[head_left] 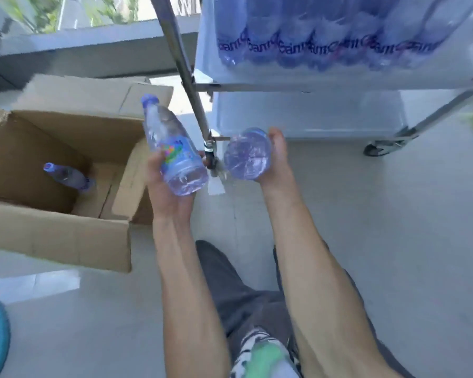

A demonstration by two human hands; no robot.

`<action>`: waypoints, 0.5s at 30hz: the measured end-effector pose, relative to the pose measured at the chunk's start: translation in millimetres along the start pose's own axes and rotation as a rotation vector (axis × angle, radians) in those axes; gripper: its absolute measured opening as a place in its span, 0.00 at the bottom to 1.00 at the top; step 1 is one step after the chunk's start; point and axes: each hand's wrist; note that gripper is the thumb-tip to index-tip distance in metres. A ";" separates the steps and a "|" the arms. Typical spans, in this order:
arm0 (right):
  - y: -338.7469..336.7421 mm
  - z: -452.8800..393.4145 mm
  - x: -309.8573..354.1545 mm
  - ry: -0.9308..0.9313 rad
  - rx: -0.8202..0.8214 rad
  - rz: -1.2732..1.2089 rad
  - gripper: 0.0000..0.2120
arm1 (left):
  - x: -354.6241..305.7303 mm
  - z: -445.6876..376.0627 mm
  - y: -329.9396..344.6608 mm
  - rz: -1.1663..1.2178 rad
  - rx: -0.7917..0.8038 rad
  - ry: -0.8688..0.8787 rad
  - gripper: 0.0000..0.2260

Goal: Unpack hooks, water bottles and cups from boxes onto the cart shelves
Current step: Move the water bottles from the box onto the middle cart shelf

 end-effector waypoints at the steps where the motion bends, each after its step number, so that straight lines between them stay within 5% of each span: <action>1: -14.1 12.6 4.8 0.000 -0.013 0.019 0.13 | 12.5 7.8 13.7 0.020 0.040 -0.055 0.28; 5: -53.0 37.3 15.7 0.012 -0.017 -0.124 0.12 | 46.3 27.6 58.0 0.057 0.123 -0.078 0.41; 12: -88.8 60.0 54.0 0.006 0.071 -0.362 0.27 | 66.2 60.8 87.1 -0.014 0.098 -0.218 0.31; 15: -98.6 66.9 63.9 -0.032 0.029 -0.266 0.19 | 77.7 67.0 89.5 -0.028 0.064 -0.197 0.39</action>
Point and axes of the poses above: each hand's wrist, its own z-axis away from the middle knuckle, its own y-axis out of the palm, x = y × z, and after that the axes turned 13 degrees about z, right-handed
